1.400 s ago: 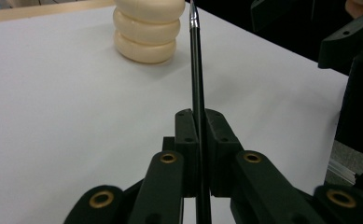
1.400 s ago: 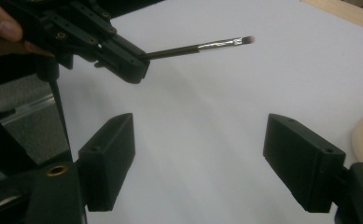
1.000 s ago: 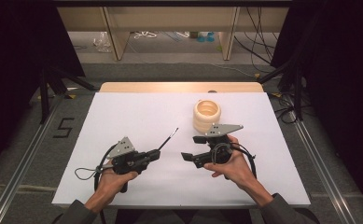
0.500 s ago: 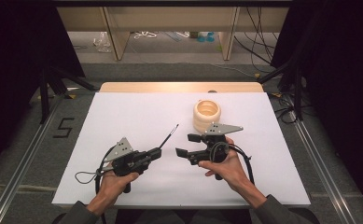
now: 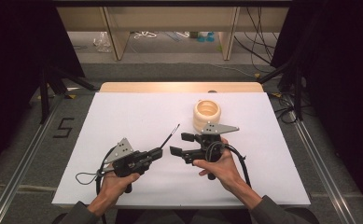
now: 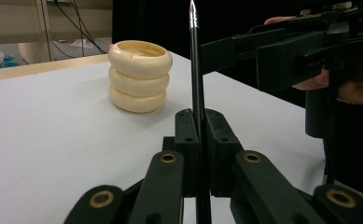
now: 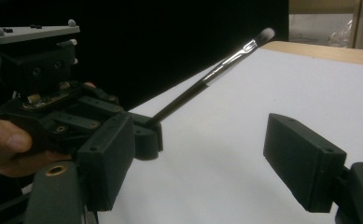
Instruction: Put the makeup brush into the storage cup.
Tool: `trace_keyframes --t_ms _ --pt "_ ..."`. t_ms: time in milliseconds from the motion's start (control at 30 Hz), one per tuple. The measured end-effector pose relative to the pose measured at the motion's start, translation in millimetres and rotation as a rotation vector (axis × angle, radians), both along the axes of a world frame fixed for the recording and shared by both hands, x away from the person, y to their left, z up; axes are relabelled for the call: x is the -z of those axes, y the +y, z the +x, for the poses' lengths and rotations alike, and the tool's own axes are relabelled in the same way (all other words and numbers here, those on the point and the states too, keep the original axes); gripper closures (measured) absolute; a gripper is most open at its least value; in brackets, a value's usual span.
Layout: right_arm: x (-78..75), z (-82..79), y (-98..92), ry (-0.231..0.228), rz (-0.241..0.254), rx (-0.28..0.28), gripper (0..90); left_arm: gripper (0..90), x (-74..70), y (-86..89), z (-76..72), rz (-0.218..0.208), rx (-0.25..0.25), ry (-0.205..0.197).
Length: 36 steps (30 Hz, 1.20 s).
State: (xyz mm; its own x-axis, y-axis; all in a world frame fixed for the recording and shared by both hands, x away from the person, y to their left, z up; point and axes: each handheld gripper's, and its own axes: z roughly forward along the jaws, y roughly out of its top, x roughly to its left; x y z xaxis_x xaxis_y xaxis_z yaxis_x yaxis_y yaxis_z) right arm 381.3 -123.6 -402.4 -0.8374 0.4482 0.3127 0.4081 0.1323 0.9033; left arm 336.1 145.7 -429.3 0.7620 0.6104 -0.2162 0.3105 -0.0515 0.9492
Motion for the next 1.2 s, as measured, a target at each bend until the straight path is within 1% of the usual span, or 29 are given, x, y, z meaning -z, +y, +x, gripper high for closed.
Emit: trace_keyframes --t_ms 33,133,200,233,267,300,333,367,400,500,600,633,833,900,967,1133,1167,1200 --pt "1.6 0.6 3.0 0.001 0.022 -0.002 26.5 84.6 0.1 -0.2 -0.2 -0.001 0.000 0.003" --pt "2.6 0.6 5.0 0.009 0.026 -0.002 27.0 84.6 0.0 0.0 0.0 0.000 -0.001 0.000" --pt "3.7 1.0 7.1 0.014 0.037 -0.004 28.2 84.6 0.0 -0.1 -0.3 0.000 -0.004 0.001" --pt "4.3 1.6 7.8 0.005 0.039 -0.004 28.8 84.6 -0.1 -0.2 -0.3 -0.001 -0.004 0.000" --pt "4.5 1.8 8.5 0.008 0.042 -0.003 29.5 84.6 -0.2 -0.3 -0.4 -0.002 -0.004 0.000" --pt "5.5 3.2 10.2 0.011 0.053 -0.002 29.8 84.6 -0.3 -0.4 -0.6 -0.005 -0.005 -0.003" --pt "5.5 3.2 10.2 0.011 0.053 -0.002 29.8 84.6 -0.3 -0.4 -0.6 -0.005 -0.005 -0.003" --pt "5.9 3.9 11.1 0.023 0.070 -0.007 31.1 84.6 -0.4 -0.4 -0.4 -0.004 -0.001 -0.007" --pt "5.9 3.9 11.1 0.023 0.070 -0.007 31.1 84.6 -0.7 0.1 0.3 0.005 0.012 -0.021" --pt "6.2 4.7 12.9 0.035 0.090 -0.014 32.6 84.6 -0.8 -0.4 -0.1 0.004 0.014 -0.019" --pt "6.0 4.8 14.5 0.041 0.097 -0.024 34.8 84.6 -0.8 -0.6 -0.3 0.004 0.014 -0.019" --pt "6.1 5.2 16.1 0.043 0.108 -0.024 35.6 84.6 -0.9 -0.7 -0.4 0.003 0.014 -0.019" --pt "7.5 7.1 18.9 0.033 0.110 -0.031 38.4 84.6 -1.2 -1.1 -0.6 0.003 0.018 -0.022" --pt "7.0 6.8 19.5 0.039 0.115 -0.033 39.8 84.6 -1.4 -1.1 -0.3 0.004 0.025 -0.029" --pt "7.2 7.4 20.2 0.039 0.123 -0.036 40.9 84.6 -1.3 -1.8 -1.6 -0.006 0.012 -0.015" --pt "7.3 7.8 21.7 0.035 0.136 -0.042 44.6 84.6 -1.6 -2.0 -1.8 -0.008 0.014 -0.016" --pt "6.5 7.5 21.9 0.050 0.143 -0.040 46.3 84.6 -1.7 -2.2 -2.0 -0.009 0.013 -0.017" --pt "6.5 7.5 21.9 0.050 0.143 -0.040 46.3 84.6 -1.8 -2.2 -2.0 -0.009 0.013 -0.017"
